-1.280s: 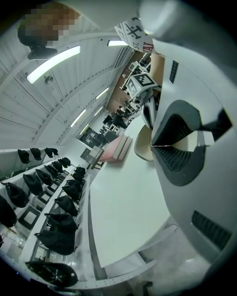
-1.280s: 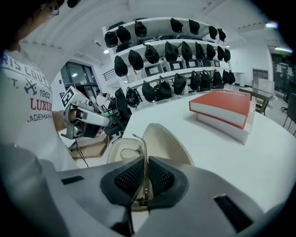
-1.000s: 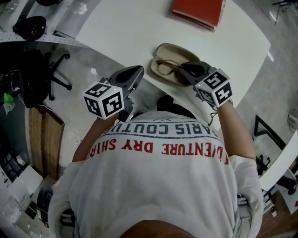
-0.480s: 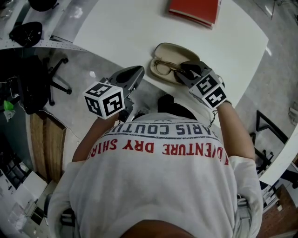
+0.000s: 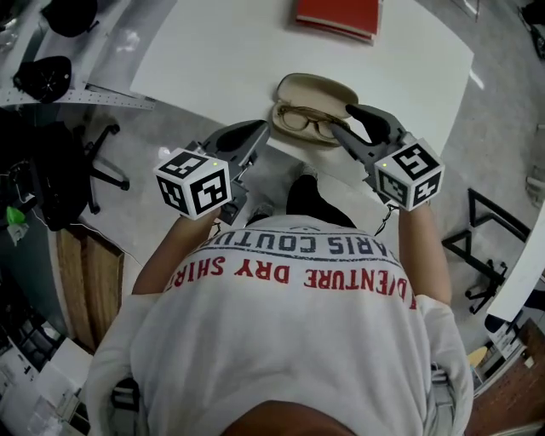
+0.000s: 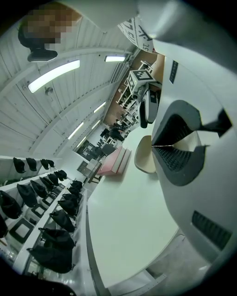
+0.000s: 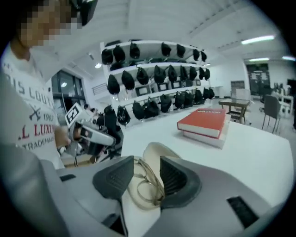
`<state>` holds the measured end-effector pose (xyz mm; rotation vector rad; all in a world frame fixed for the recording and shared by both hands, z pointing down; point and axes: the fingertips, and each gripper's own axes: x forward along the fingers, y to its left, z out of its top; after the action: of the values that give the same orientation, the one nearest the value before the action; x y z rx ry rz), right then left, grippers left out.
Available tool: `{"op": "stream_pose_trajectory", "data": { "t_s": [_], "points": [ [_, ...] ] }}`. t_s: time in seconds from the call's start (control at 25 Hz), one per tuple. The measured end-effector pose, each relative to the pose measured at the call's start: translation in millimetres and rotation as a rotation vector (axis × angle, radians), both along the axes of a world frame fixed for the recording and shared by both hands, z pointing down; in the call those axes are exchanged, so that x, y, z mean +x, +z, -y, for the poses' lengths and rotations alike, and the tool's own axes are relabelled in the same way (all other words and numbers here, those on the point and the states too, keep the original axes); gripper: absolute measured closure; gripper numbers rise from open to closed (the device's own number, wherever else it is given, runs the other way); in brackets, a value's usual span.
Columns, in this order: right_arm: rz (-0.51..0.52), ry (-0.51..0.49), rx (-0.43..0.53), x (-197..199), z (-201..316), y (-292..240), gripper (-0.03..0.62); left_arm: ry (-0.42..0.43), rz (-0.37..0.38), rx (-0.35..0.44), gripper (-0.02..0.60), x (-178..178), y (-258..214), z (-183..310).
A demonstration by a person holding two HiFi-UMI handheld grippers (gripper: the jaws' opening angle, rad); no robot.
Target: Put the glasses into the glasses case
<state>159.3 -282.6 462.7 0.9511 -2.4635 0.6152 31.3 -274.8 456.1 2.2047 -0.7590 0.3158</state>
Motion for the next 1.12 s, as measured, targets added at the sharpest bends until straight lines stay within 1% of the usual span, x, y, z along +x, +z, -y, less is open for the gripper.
{"op": "stream_pose_trajectory", "data": {
  "t_s": [0.12, 0.2, 0.24, 0.36, 0.44, 0.56, 0.68, 0.76, 0.92, 1.12],
  "points": [
    [0.135, 0.134, 0.014, 4.2, -15.5, -28.7, 0.427, 0.033, -0.028, 0.042, 0.552, 4.6, -17.7, -7.9],
    [0.204, 0.2, 0.039, 4.1, -29.4, -47.6, 0.462, 0.058, -0.053, 0.072, 0.552, 6.8, -31.0, -13.1],
    [0.232, 0.218, 0.059, 2.2, -36.3, -57.8, 0.479, 0.074, -0.068, 0.091, 0.552, 8.3, -38.5, -14.7],
    [0.269, 0.226, 0.115, -9.9, -61.9, -86.3, 0.513, 0.117, -0.108, 0.139, 0.552, 10.1, -61.2, -27.1],
    [0.291, 0.243, 0.153, -15.8, -80.5, -105.5, 0.546, 0.142, -0.125, 0.16, 0.552, 9.0, -75.6, -41.3],
    [0.365, 0.27, 0.201, -24.1, -100.7, -132.5, 0.557, 0.185, -0.154, 0.202, 0.552, 7.3, -95.5, -57.0],
    [0.425, 0.284, 0.213, -31.9, -116.8, -147.4, 0.563, 0.222, -0.163, 0.225, 0.552, 4.4, -108.0, -70.9],
    [0.434, 0.29, 0.221, -36.1, -125.3, -152.3, 0.569, 0.242, -0.161, 0.241, 0.552, 2.4, -114.3, -77.9],
    [0.42, 0.29, 0.244, -44.9, -139.2, -154.2, 0.571, 0.271, -0.169, 0.262, 0.552, 0.5, -123.2, -91.5],
    [0.414, 0.294, 0.27, -54.7, -145.7, -159.1, 0.571, 0.292, -0.171, 0.28, 0.552, -7.0, -128.1, -100.0]
  ]
}}
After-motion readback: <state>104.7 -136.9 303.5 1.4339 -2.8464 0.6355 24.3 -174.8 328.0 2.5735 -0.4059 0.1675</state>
